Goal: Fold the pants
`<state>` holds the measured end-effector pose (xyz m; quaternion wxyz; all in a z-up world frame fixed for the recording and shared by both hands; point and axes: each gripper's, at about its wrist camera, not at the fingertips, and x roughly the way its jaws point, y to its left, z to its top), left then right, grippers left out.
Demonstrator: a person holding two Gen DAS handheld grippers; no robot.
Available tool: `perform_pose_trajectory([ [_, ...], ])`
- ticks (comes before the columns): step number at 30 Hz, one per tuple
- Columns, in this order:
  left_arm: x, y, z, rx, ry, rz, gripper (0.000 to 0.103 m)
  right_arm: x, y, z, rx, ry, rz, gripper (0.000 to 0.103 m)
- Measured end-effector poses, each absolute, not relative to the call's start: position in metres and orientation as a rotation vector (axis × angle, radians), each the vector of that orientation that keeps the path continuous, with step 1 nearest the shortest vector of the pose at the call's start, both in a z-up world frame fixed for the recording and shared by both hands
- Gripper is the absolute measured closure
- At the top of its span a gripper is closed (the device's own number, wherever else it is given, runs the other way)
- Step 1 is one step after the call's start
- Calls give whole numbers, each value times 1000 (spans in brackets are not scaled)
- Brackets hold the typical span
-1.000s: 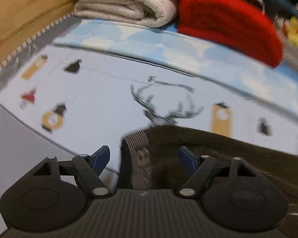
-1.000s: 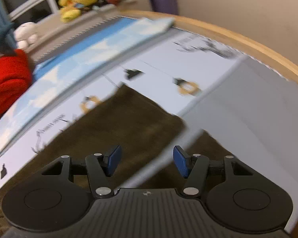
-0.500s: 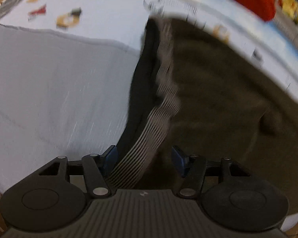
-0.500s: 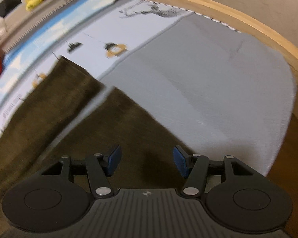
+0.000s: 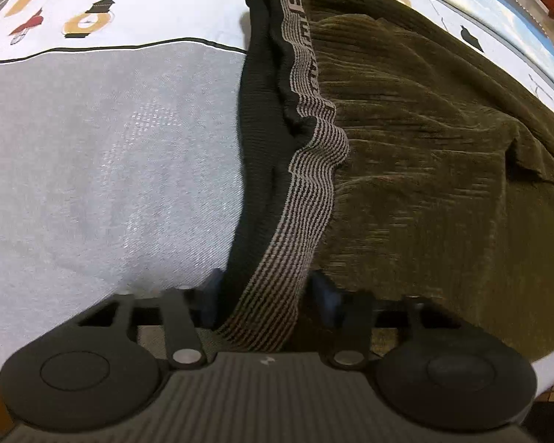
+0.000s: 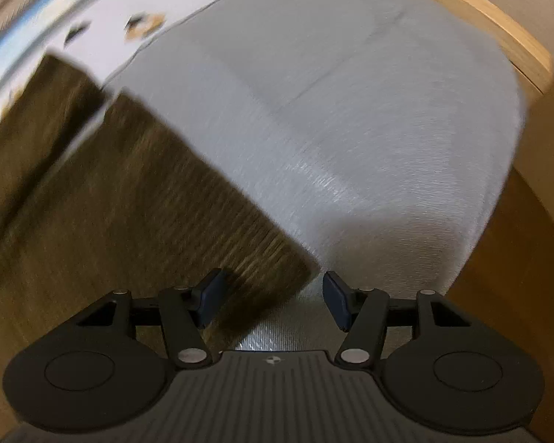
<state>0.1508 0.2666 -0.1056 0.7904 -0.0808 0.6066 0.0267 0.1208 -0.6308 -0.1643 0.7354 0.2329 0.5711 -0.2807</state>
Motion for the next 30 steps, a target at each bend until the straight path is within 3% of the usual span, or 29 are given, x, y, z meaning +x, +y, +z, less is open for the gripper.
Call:
perform_pose_trajectory([
  [2, 145, 266, -97, -133, 1295, 50, 65, 124, -623, -169, 461, 1284, -597, 47],
  [4, 139, 261, -83, -85, 1266, 71, 66, 131, -615, -168, 412, 1275, -563, 63],
  [5, 135, 259, -76, -52, 1252, 90, 66, 134, -609, -167, 389, 1264, -530, 80],
  [8, 129, 260, -79, -7, 1298, 144, 65, 141, -588, -159, 318, 1230, -409, 95],
  [11, 125, 251, -97, 69, 1385, 101, 58, 139, -593, -159, 330, 1258, -482, 96],
  [15, 126, 242, -85, 81, 1353, 104, 56, 131, -606, -162, 370, 1289, -587, 95],
  [19, 121, 239, -68, 132, 1292, 129, 52, 133, -600, -150, 337, 1199, -558, 94],
  [22, 125, 235, -58, 126, 1212, 141, 52, 136, -591, -143, 278, 1162, -505, 87],
  [24, 128, 227, -50, 99, 1147, 85, 52, 135, -587, -138, 187, 1169, -524, 69],
  [28, 132, 208, -55, 72, 1144, -84, 52, 143, -571, -125, 63, 1101, -517, 66],
  [30, 135, 203, -76, 108, 1251, -101, 52, 149, -566, -122, 86, 1087, -464, 62],
])
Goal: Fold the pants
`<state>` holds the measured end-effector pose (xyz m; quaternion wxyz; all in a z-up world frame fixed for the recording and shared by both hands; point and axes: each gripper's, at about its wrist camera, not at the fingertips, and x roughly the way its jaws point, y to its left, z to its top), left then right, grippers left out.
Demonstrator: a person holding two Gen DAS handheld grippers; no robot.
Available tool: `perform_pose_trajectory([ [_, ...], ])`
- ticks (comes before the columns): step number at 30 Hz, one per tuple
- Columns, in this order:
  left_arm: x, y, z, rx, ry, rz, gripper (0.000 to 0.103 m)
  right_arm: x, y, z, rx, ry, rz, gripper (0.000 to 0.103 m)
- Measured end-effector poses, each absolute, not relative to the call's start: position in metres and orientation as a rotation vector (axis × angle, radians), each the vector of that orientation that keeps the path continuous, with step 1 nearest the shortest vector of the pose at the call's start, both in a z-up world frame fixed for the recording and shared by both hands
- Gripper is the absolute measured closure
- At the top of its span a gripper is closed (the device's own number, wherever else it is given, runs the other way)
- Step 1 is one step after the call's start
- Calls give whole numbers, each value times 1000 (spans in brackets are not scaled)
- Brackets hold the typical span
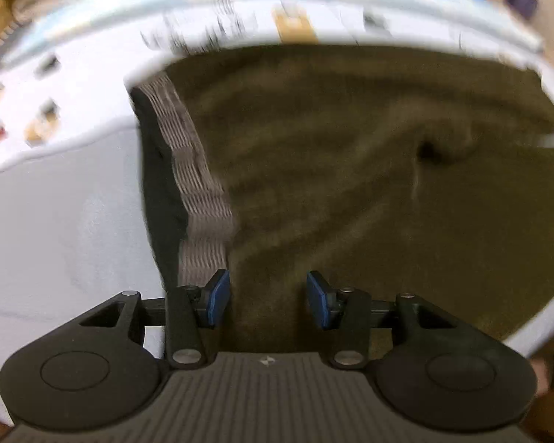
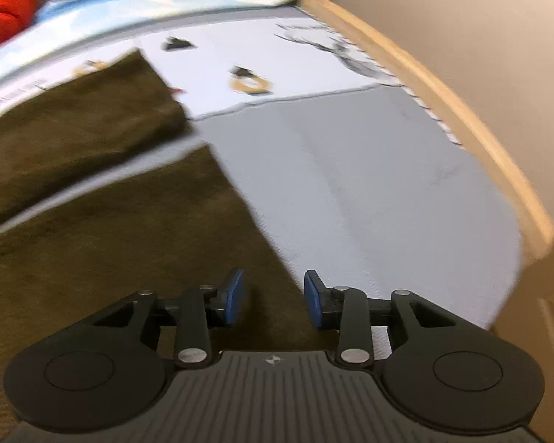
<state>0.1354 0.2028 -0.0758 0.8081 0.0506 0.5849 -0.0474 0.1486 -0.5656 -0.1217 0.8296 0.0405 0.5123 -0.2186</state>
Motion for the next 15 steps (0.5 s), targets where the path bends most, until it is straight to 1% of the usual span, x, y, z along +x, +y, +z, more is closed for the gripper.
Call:
perform_pose_trajectory([
  [1, 135, 203, -90, 150, 1314, -79, 54, 150, -564, -125, 96, 1111, -435, 60],
  [2, 134, 201, -102, 219, 1354, -72, 54, 151, -563, -132, 97, 1161, -429, 57],
  [4, 134, 196, -100, 243, 1338, -83, 54, 151, -565, -158, 96, 1341, -432, 56],
  [5, 134, 198, -96, 219, 1335, -71, 54, 149, -566, -167, 91, 1387, -428, 55],
  [9, 133, 193, -77, 182, 1233, -110, 49, 145, -572, -163, 97, 1369, -423, 54],
  [10, 133, 193, -77, 162, 1233, -119, 45, 143, -574, -163, 104, 1368, -424, 54],
  [11, 134, 195, -82, 153, 1256, -112, 45, 142, -576, -163, 111, 1365, -427, 54],
  [13, 137, 194, -102, 216, 1330, -70, 46, 144, -576, -160, 105, 1350, -439, 54],
  [15, 135, 186, -101, 277, 1304, -94, 45, 145, -570, -149, 72, 1293, -446, 54],
])
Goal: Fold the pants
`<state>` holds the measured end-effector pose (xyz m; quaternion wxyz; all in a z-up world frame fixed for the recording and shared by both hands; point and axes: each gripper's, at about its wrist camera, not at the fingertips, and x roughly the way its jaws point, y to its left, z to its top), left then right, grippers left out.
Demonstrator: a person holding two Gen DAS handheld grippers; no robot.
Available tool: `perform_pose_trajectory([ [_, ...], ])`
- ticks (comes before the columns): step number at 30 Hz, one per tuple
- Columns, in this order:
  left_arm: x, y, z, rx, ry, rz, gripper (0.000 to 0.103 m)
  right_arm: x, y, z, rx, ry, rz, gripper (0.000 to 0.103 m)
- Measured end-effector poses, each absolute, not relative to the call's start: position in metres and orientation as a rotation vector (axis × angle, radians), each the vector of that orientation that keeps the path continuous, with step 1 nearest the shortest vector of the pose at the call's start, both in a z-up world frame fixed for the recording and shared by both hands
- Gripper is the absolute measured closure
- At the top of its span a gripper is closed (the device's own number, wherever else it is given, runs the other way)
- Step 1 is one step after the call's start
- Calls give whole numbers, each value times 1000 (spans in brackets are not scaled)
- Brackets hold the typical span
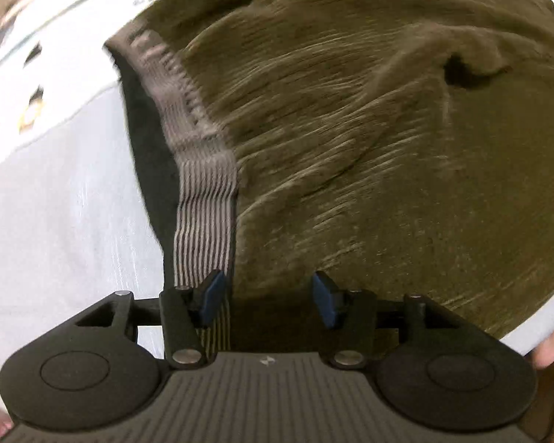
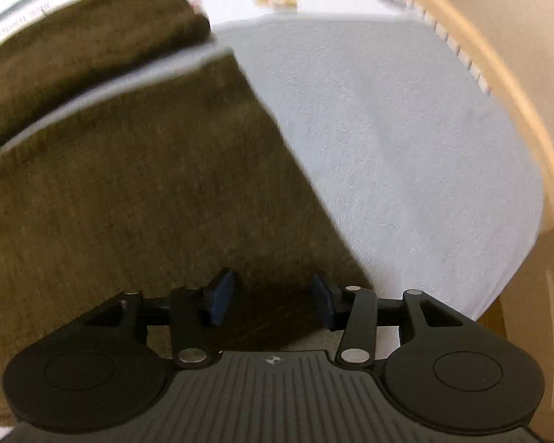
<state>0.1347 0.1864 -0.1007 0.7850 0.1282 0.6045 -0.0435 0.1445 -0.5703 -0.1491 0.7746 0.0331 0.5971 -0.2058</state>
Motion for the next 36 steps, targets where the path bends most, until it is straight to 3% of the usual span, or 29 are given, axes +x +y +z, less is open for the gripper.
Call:
perform_pose_trajectory([
  [3, 138, 179, -82, 246, 1213, -88, 44, 148, -558, -127, 52, 1177, -429, 53],
  [9, 152, 170, -53, 200, 1055, -5, 18, 156, -516, -97, 27, 1045, -296, 52],
  [18, 170, 173, -44, 244, 898, 158, 13, 186, -466, -84, -60, 961, -166, 52],
  [33, 217, 153, -28, 178, 834, 176, 12, 208, -437, -81, -113, 934, -122, 52],
  [34, 221, 157, -25, 147, 823, 178, 13, 210, -434, -80, -117, 926, -118, 52],
  [36, 228, 167, -19, 76, 808, 180, 26, 214, -427, -77, -117, 914, -99, 52],
])
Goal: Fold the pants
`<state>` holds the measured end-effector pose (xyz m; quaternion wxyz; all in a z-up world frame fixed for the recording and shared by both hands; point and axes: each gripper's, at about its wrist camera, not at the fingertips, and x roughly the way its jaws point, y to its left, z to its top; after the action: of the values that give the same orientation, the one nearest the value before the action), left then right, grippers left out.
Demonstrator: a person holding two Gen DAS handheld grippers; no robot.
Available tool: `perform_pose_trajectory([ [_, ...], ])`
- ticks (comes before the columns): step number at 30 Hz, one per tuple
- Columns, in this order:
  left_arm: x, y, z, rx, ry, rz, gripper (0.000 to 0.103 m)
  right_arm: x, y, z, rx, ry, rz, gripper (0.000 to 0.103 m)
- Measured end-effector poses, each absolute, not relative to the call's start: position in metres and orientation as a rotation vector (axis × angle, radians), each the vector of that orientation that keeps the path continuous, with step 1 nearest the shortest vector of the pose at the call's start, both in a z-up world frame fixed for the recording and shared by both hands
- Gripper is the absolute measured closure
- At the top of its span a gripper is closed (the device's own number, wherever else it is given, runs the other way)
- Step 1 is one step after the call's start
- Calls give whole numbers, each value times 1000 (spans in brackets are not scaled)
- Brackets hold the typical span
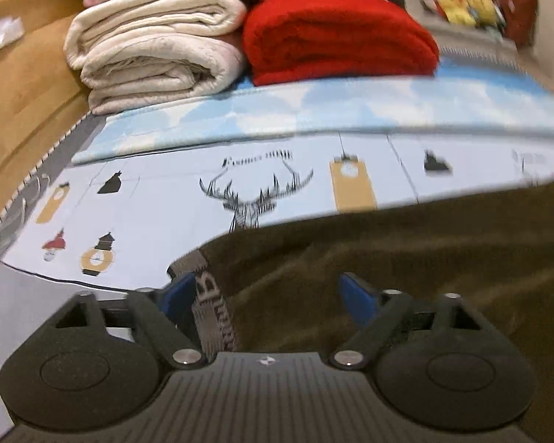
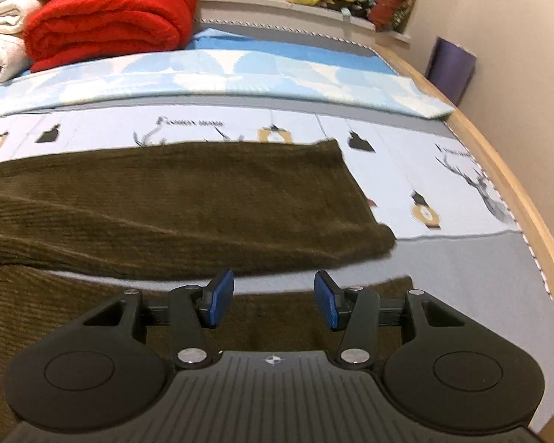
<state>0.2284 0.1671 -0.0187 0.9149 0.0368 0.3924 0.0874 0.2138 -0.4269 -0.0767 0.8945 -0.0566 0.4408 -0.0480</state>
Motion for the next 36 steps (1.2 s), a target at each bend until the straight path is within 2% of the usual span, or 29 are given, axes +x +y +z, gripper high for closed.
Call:
perform_pose_trajectory([
  [2, 237, 181, -16, 2, 818, 192, 61, 219, -419, -72, -107, 902, -75, 52],
  [4, 245, 193, -15, -58, 826, 207, 77, 225, -412, -68, -86, 888, -50, 52],
  [15, 296, 206, -38, -107, 844, 247, 75, 257, -359, -44, 31, 833, 47, 53],
  [16, 302, 205, -43, -100, 849, 247, 72, 261, -354, -43, 39, 834, 50, 53],
  [18, 314, 204, -52, -90, 865, 251, 57, 266, -347, -43, 53, 839, 55, 53],
  [20, 325, 201, -59, -66, 875, 262, 27, 271, -339, -43, 61, 845, 65, 53],
  [22, 336, 197, -64, -34, 875, 250, 17, 275, -331, -43, 53, 844, 76, 53],
  [27, 360, 187, -81, 62, 897, 198, 12, 283, -318, -47, 34, 853, 124, 53],
  [33, 373, 173, -112, 195, 961, 130, 13, 294, -314, -52, 12, 867, 141, 53],
  [34, 372, 171, -115, 218, 964, 113, 21, 295, -314, -54, 10, 873, 136, 53],
  [35, 372, 170, -117, 237, 968, 102, 40, 297, -314, -55, 10, 879, 130, 53],
  [36, 373, 170, -118, 247, 977, 98, 53, 298, -316, -56, 11, 883, 126, 53],
])
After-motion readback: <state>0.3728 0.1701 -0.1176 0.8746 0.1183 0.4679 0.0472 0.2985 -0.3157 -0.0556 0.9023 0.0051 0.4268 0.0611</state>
